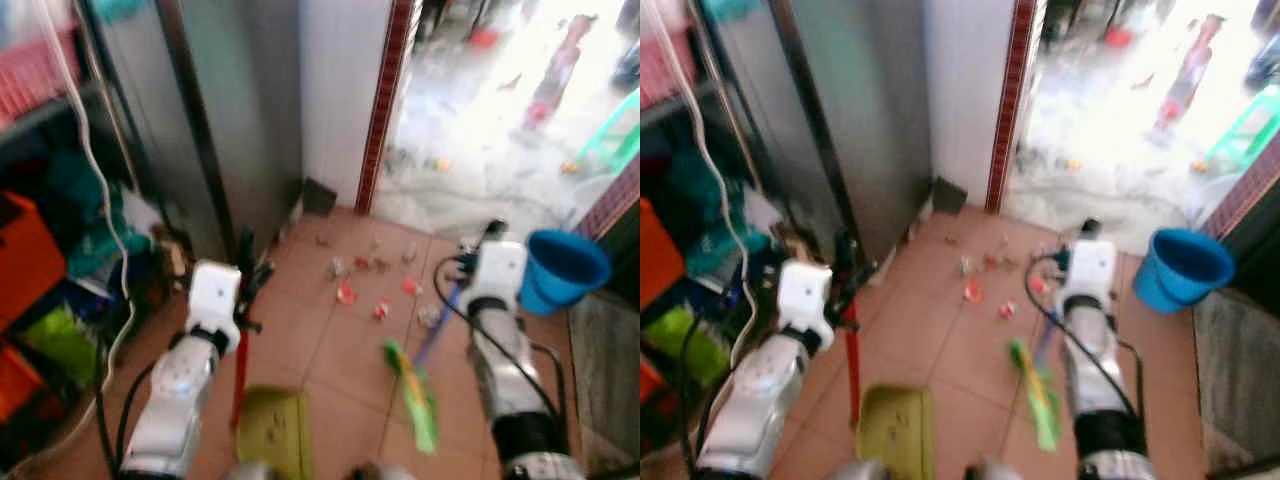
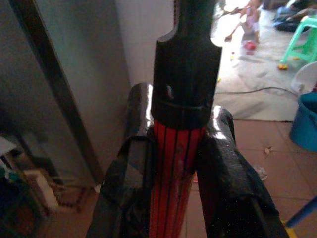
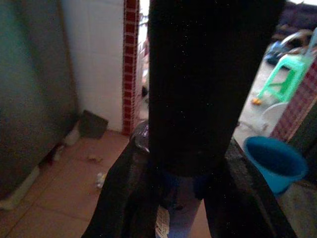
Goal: Sweep floor
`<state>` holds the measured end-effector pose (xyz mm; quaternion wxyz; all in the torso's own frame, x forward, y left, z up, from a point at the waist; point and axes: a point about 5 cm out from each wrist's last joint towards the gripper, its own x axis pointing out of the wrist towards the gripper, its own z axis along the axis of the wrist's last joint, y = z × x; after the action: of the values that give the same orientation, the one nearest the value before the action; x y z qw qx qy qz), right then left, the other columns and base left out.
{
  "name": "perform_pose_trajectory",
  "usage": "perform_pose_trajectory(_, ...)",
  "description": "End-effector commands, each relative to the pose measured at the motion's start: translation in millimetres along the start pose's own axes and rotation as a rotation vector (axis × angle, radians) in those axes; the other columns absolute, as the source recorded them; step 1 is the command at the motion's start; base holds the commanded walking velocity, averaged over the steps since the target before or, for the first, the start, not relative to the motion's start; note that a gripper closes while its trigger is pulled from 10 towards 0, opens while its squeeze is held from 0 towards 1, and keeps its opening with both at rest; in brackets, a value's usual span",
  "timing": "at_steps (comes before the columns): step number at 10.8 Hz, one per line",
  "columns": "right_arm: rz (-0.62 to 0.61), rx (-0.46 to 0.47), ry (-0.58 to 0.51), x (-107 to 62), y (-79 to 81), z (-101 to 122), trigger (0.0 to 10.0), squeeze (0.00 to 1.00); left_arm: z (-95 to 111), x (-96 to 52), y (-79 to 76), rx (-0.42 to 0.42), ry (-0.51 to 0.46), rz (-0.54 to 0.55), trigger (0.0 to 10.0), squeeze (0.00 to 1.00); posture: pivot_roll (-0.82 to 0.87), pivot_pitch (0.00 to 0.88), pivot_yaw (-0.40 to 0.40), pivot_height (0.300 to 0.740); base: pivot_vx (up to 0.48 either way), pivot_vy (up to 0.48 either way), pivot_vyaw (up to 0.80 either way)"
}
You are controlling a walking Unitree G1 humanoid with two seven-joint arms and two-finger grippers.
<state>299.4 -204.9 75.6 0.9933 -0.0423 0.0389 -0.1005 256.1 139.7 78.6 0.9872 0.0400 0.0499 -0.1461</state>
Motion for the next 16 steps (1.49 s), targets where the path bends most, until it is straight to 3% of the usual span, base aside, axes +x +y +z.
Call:
perform_pose_trajectory(1, 0.006, -0.005, -0.004, 1.0, 5.5, 1.9, 10.0, 0.00, 12.1, 1.4, 4.6, -0.001, -0.065, 0.002, 10.0, 0.00, -0.01, 0.000, -0.028, 0.740, 0.000, 0.000, 0.00)
perform_pose_trajectory(3, 0.000, -0.010, -0.003, 1.9, 6.5, 1.6, 10.0, 0.00, 14.6, 1.8, 3.1, -0.015, -0.081, -0.028, 10.0, 0.00, -0.01, 0.000, -0.025, 0.740, 0.000, 0.000, 0.00)
perform_pose_trajectory(9, -0.016, -0.014, 0.007, -1.1, 3.8, -3.5, 10.0, 0.00, 13.8, 3.7, -1.6, -0.018, -0.089, -0.059, 10.0, 0.00, -0.01, 0.000, -0.018, 0.740, 0.381, 0.000, -0.77)
perform_pose_trajectory(11, -0.004, -0.013, 0.007, -3.2, 4.9, -4.6, 10.0, 0.00, 13.2, 2.3, -1.4, -0.018, -0.089, -0.053, 10.0, 0.00, -0.01, 0.000, -0.024, 0.740, 0.412, 0.000, 0.00)
perform_pose_trajectory(16, -0.003, -0.056, -0.012, 4.9, 5.8, 3.6, 10.0, 0.00, 10.9, 3.5, 0.2, -0.004, -0.081, -0.038, 10.0, 0.00, -0.02, 0.000, -0.019, 0.740, 0.343, 0.330, 0.00)
